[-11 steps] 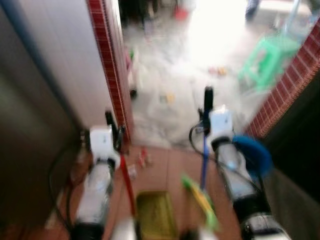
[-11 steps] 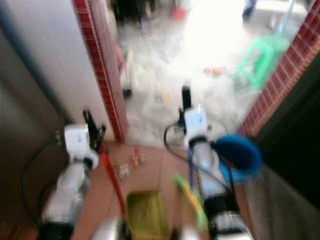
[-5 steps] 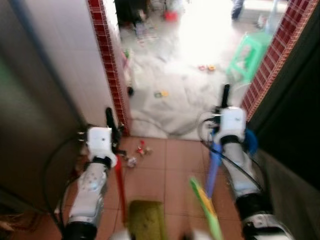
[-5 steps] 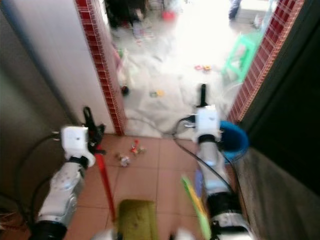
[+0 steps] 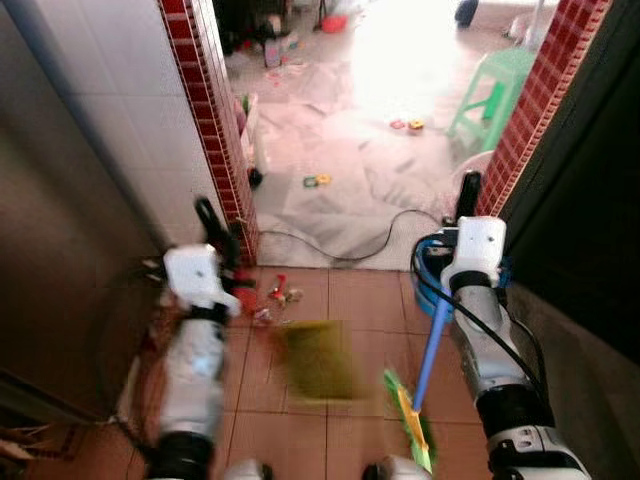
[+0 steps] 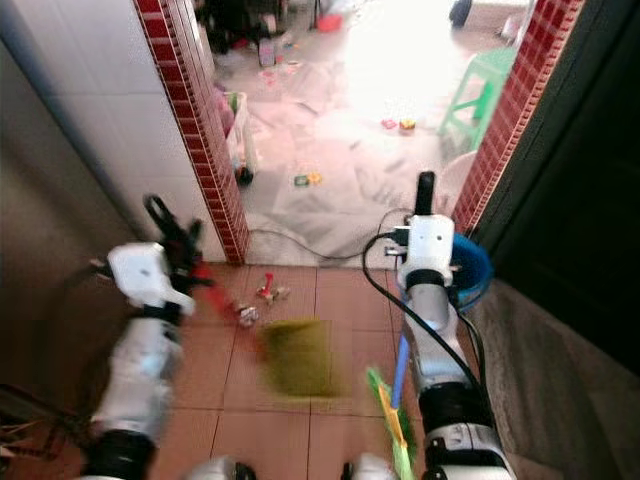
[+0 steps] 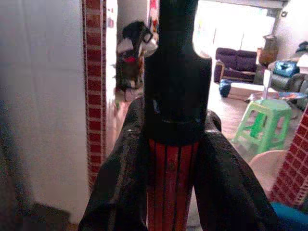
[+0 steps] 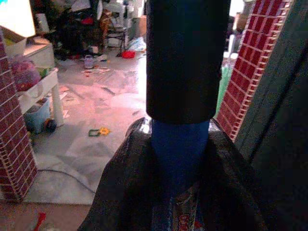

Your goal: Sweep floor

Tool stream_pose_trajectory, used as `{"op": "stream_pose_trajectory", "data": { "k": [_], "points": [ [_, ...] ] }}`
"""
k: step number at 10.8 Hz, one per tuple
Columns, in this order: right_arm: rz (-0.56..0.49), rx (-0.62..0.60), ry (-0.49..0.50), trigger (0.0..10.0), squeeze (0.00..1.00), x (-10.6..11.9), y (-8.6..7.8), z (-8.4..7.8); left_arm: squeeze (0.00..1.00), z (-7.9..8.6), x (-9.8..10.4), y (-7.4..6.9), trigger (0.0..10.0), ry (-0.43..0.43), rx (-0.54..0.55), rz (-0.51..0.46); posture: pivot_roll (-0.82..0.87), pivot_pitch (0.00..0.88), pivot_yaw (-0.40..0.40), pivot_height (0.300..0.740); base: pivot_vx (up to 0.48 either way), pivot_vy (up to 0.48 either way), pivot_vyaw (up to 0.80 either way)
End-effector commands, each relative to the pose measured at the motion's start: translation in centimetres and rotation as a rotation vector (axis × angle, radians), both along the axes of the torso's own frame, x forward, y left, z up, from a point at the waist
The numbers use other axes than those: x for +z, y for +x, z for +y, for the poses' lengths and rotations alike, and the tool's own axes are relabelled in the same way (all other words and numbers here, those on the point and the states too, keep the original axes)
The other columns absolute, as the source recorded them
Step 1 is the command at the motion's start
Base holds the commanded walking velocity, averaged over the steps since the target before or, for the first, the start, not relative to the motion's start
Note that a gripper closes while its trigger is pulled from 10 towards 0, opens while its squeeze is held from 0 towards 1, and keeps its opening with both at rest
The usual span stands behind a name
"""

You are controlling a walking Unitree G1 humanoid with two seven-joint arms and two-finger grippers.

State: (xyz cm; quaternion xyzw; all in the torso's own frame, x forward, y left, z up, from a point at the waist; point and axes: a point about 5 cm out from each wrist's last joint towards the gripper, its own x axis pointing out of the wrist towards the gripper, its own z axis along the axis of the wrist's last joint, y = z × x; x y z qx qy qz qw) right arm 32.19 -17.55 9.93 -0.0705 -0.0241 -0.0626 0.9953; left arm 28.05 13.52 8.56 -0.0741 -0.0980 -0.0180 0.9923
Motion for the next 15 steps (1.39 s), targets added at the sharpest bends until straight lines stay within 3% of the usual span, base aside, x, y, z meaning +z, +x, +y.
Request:
{"op": "stream_pose_trajectory", "data": {
  "k": [1, 3, 4, 5, 6, 10, 15],
  "points": [
    [-0.023, 0.016, -0.001, 10.0, 0.00, 0.9, 0.4, 0.2, 0.00, 0.7, 0.1, 0.1, 10.0, -0.009, 0.041, -0.022, -0.12, 0.000, 0.029, 0.740, 0.000, 0.000, 0.00],
    [-0.029, 0.020, -0.008, 10.0, 0.00, 1.0, 0.5, 0.3, 0.00, 1.4, -0.4, 0.6, 10.0, -0.041, 0.088, 0.031, -0.12, 0.000, 0.031, 0.740, 0.000, 0.000, 0.00],
    [-0.034, 0.011, -0.023, 10.0, 0.00, 1.1, 0.6, 0.1, 0.00, 1.5, -0.7, 0.7, 10.0, -0.025, 0.086, 0.066, -0.12, 0.000, 0.034, 0.740, 0.000, 0.000, 0.00],
    [-0.021, -0.018, -0.037, 10.0, 0.00, 1.1, 0.6, -0.6, 0.00, 1.4, -1.5, 0.8, 10.0, 0.060, 0.060, 0.149, -0.12, 0.000, 0.031, 0.740, 0.000, 0.000, 0.00],
    [-0.018, -0.023, -0.041, 10.0, 0.00, 1.1, 0.6, -0.7, 0.00, 1.4, -1.6, 0.8, 10.0, 0.061, 0.064, 0.157, -0.12, 0.000, 0.025, 0.740, 0.000, 0.000, 0.00],
    [-0.024, 0.033, -0.009, 10.0, 0.00, 1.3, 0.8, 1.6, 0.00, 1.4, -0.2, 1.1, 10.0, 0.029, 0.043, 0.121, -0.11, 0.000, 0.043, 0.740, 0.000, 0.181, -0.74],
    [-0.066, 0.077, -0.009, 10.0, 0.00, 2.2, 1.1, 2.1, 0.00, 0.7, 1.5, 1.5, 10.0, 0.017, 0.038, 0.075, -0.10, 0.000, 0.059, 0.740, 0.000, 0.480, 0.00]
  ]
}}
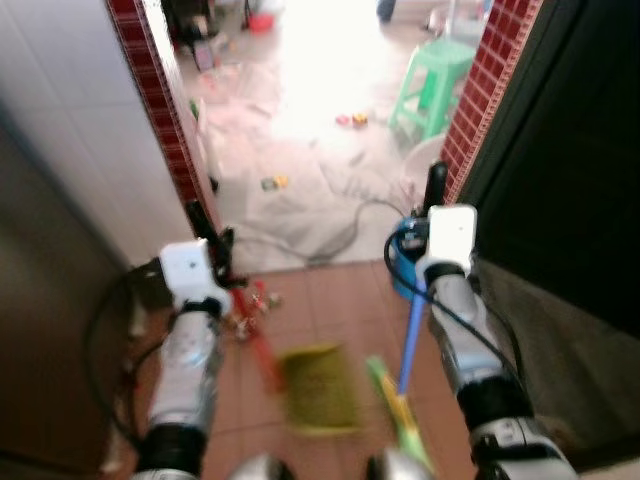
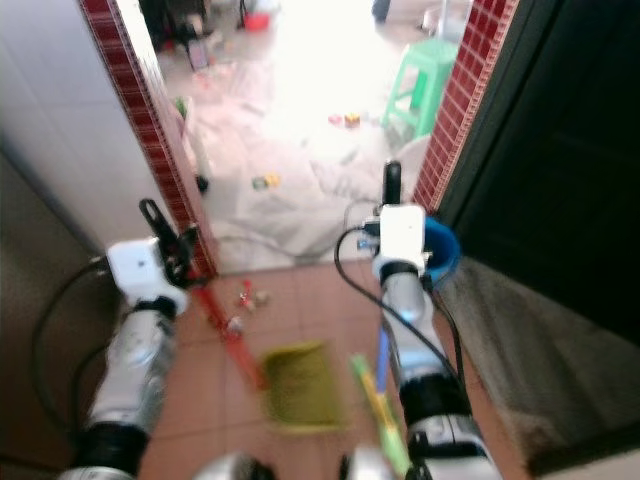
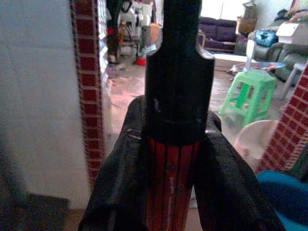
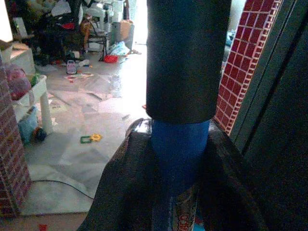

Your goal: Sweep floor

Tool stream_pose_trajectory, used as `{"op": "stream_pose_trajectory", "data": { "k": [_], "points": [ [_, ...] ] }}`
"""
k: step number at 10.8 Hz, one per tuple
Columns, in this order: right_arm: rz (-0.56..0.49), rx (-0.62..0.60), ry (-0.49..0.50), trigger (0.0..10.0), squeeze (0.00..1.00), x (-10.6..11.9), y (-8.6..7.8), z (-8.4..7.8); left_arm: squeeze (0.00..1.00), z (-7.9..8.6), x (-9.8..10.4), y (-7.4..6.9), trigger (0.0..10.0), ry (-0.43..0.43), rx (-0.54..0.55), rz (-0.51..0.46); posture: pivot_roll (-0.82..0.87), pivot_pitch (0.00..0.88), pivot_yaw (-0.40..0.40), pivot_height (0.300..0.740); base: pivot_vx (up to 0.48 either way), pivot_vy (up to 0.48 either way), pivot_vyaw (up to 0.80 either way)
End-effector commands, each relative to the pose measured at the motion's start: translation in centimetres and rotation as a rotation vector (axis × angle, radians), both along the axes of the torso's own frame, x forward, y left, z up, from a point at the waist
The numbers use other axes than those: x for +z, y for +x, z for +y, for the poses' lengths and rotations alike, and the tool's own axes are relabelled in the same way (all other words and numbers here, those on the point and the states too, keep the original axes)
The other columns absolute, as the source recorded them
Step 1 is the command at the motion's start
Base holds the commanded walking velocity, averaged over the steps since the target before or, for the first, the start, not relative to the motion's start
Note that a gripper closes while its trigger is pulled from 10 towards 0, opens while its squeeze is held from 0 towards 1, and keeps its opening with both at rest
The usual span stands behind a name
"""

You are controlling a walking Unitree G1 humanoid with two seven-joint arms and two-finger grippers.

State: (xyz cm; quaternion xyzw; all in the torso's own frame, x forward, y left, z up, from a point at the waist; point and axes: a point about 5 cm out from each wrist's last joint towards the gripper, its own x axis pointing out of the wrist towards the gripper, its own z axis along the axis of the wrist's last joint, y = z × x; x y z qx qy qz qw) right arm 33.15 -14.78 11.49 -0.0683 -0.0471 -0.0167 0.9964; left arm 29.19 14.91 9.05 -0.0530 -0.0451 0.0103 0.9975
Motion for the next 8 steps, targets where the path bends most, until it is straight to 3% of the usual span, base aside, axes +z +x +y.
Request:
{"op": "stream_pose_trajectory", "data": {
  "k": [1, 3, 5, 6, 8],
  "points": [
    [-0.018, -0.017, -0.016, 10.0, 0.00, 0.4, 0.0, -0.9, 0.00, -0.9, 1.0, 0.4, 10.0, -0.032, -0.016, -0.033, -0.10, 0.000, 0.055, 0.740, 0.000, 0.480, 0.00],
    [-0.015, -0.011, -0.020, 10.0, 0.00, 0.2, -0.1, -0.9, 0.00, -1.1, 1.0, 0.1, 10.0, -0.036, -0.012, -0.042, -0.11, 0.000, 0.055, 0.740, 0.000, 0.480, 0.00],
    [-0.013, 0.000, -0.026, 10.0, 0.00, 0.2, -0.2, -1.0, 0.00, -0.8, 1.3, -0.1, 10.0, 0.052, 0.012, -0.064, -0.12, 0.000, 0.045, 0.740, 0.000, 0.000, 0.00],
    [-0.020, 0.033, -0.036, 10.0, 0.00, 0.2, -0.3, -0.8, 0.00, -0.7, 1.5, 0.2, 10.0, 0.016, -0.005, -0.053, -0.12, 0.000, 0.041, 0.740, 0.000, 0.000, 0.68],
    [-0.030, 0.054, -0.057, 10.0, 0.00, 0.3, -0.4, -0.5, 0.00, -0.6, 2.7, 1.1, 10.0, 0.027, 0.005, -0.090, -0.12, 0.000, 0.042, 0.740, 0.000, 0.000, 0.80]
  ]
}}
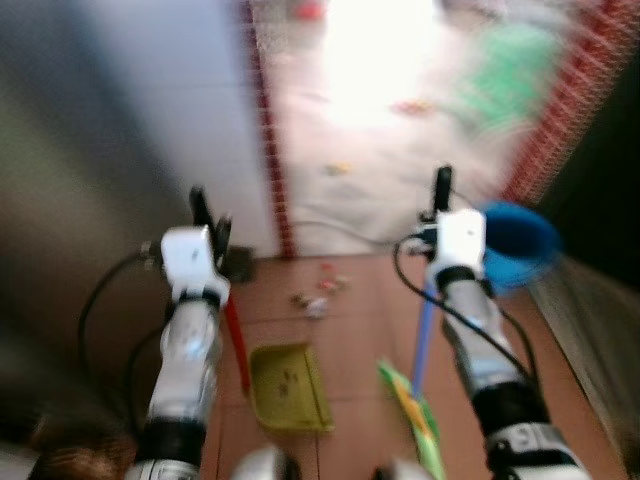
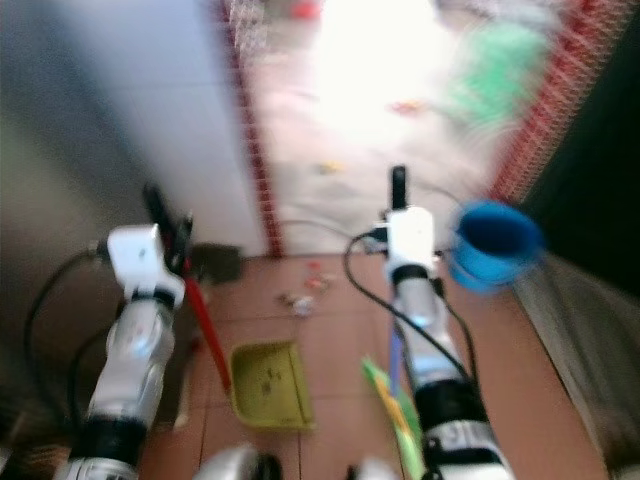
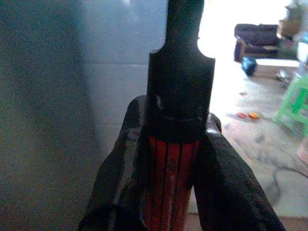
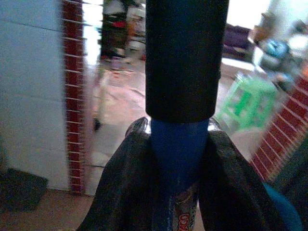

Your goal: Sweep floor

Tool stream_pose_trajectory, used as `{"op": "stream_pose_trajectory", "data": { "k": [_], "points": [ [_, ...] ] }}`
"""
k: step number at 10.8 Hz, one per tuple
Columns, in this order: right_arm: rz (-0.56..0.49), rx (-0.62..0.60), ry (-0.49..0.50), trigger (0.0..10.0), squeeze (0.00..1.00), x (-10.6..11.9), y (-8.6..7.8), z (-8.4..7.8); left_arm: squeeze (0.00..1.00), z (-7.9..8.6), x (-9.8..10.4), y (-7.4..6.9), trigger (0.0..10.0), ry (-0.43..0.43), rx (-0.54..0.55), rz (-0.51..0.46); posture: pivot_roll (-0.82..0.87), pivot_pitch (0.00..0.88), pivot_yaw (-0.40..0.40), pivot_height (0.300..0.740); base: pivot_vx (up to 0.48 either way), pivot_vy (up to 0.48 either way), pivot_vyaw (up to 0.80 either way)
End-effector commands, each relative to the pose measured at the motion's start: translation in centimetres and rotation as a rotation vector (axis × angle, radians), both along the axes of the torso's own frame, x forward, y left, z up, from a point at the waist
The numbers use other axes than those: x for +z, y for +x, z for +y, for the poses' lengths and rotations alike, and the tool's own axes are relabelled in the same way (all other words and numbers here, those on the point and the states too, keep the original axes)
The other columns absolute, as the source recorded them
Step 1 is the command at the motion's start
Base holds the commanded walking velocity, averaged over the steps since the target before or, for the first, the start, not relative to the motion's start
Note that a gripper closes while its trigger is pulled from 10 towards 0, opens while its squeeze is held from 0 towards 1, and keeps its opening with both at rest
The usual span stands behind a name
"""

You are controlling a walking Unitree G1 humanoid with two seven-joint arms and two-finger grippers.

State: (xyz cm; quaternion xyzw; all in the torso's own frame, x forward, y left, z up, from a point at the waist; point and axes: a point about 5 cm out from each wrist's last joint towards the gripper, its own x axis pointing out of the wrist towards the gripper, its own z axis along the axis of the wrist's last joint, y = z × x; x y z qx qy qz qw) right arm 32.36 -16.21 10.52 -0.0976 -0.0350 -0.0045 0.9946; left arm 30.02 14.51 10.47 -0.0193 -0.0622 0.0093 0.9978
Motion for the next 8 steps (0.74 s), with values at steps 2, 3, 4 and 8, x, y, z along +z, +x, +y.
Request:
{"op": "stream_pose_trajectory", "data": {
  "k": [2, 3, 4, 8],
  "points": [
    [-0.067, 0.046, -0.010, 10.0, 0.00, 1.44, 0.34, 0.94, 0.00, -0.28, 1.35, 0.34, 10.0, -0.020, 0.002, -0.053, -0.13, 0.000, 0.046, 0.740, 0.000, 0.000, 0.74],
    [-0.069, 0.044, -0.010, 10.0, 0.00, 1.46, 0.31, 0.74, 0.00, -0.39, 1.03, 0.11, 10.0, -0.011, 0.008, -0.039, -0.12, 0.000, 0.047, 0.740, 0.000, 0.000, 0.00],
    [-0.070, 0.044, -0.009, 10.0, 0.00, 1.43, 0.29, 0.74, 0.00, -0.40, 0.80, 0.02, 10.0, -0.004, 0.012, -0.030, -0.12, 0.000, 0.047, 0.740, 0.000, 0.000, 0.00],
    [-0.086, 0.071, -0.034, 10.0, 0.00, 1.47, 0.26, 1.41, 0.00, -0.52, 0.77, -0.02, 10.0, -0.012, -0.013, -0.034, -0.12, 0.000, 0.055, 0.740, 0.000, 0.000, 0.00]
  ]
}}
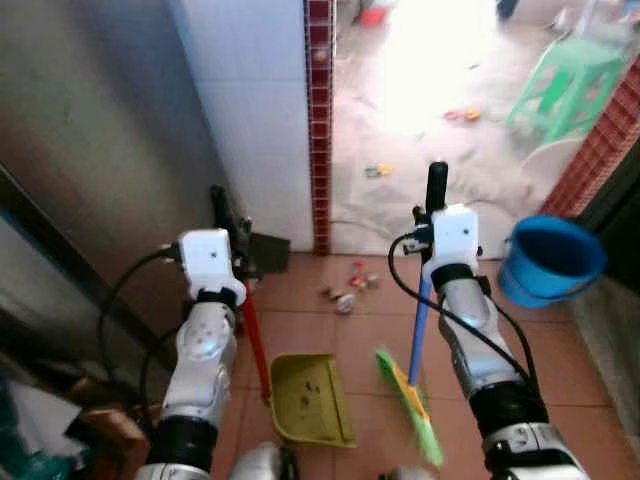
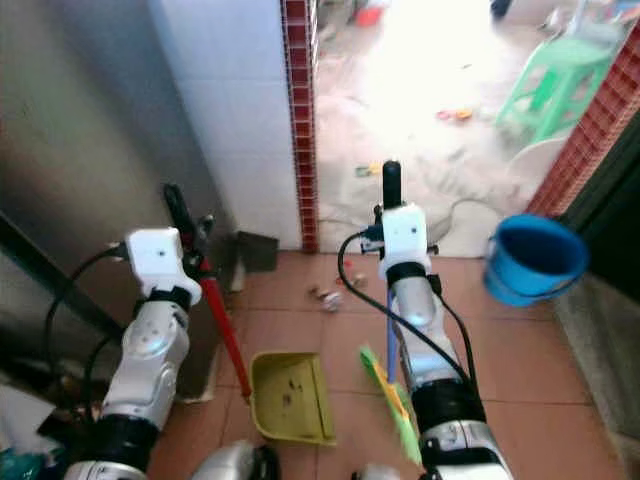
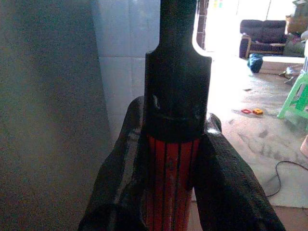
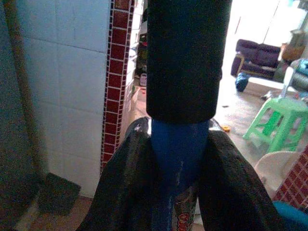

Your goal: Sweep floor

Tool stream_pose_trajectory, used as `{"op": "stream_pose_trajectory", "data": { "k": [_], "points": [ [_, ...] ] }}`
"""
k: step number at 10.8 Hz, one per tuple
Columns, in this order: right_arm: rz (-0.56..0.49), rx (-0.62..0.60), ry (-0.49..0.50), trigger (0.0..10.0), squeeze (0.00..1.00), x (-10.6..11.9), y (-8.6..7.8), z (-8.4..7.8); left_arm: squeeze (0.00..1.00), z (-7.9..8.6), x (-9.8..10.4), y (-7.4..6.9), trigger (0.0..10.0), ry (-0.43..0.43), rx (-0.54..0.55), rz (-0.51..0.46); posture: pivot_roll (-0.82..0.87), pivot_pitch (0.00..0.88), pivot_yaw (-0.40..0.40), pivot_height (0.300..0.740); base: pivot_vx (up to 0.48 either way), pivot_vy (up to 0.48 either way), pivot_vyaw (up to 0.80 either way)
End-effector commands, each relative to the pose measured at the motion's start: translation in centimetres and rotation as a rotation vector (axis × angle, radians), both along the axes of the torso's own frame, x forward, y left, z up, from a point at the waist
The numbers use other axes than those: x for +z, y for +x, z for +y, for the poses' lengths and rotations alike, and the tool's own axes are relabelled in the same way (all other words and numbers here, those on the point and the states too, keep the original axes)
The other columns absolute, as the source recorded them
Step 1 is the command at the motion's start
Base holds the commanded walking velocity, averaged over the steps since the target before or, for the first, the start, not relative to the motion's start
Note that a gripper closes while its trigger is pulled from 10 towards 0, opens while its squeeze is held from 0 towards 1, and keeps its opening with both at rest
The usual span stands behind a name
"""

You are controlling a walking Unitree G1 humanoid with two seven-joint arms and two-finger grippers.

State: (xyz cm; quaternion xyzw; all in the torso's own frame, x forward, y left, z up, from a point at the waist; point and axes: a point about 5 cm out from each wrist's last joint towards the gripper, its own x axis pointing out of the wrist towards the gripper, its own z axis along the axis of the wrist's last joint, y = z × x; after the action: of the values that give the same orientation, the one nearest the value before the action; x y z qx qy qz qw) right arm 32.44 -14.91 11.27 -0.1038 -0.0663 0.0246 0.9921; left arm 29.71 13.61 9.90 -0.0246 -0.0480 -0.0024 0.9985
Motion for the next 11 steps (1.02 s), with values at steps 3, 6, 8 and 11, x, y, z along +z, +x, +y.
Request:
{"op": "stream_pose_trajectory", "data": {
  "k": [3, 6, 8, 11],
  "points": [
    [-0.146, 0.026, -0.128, 10.0, 0.00, 2.5, 0.2, 0.2, 0.00, 0.2, 1.7, 0.3, 10.0, -0.078, 0.021, -0.070, -0.12, 0.000, 0.065, 0.740, 0.272, 0.000, 0.35],
    [-0.198, 0.005, -0.171, 10.0, 0.00, 3.9, 1.0, -0.4, 0.00, 0.3, 2.0, 0.3, 10.0, -0.062, 0.025, -0.080, -0.12, 0.000, 0.067, 0.740, 0.311, 0.000, 0.00],
    [-0.198, 0.012, -0.175, 10.0, 0.00, 3.7, 1.0, -0.1, 0.00, 0.3, 1.6, 0.1, 10.0, -0.064, 0.024, -0.068, -0.12, 0.000, 0.069, 0.740, 0.480, 0.000, 0.00],
    [-0.180, 0.053, -0.115, 10.0, 0.00, 3.2, 0.8, 0.4, 0.00, 0.2, 0.4, -0.3, 10.0, -0.028, -0.002, -0.003, -0.12, 0.000, 0.079, 0.740, 0.160, 0.000, 0.00]
  ]
}}
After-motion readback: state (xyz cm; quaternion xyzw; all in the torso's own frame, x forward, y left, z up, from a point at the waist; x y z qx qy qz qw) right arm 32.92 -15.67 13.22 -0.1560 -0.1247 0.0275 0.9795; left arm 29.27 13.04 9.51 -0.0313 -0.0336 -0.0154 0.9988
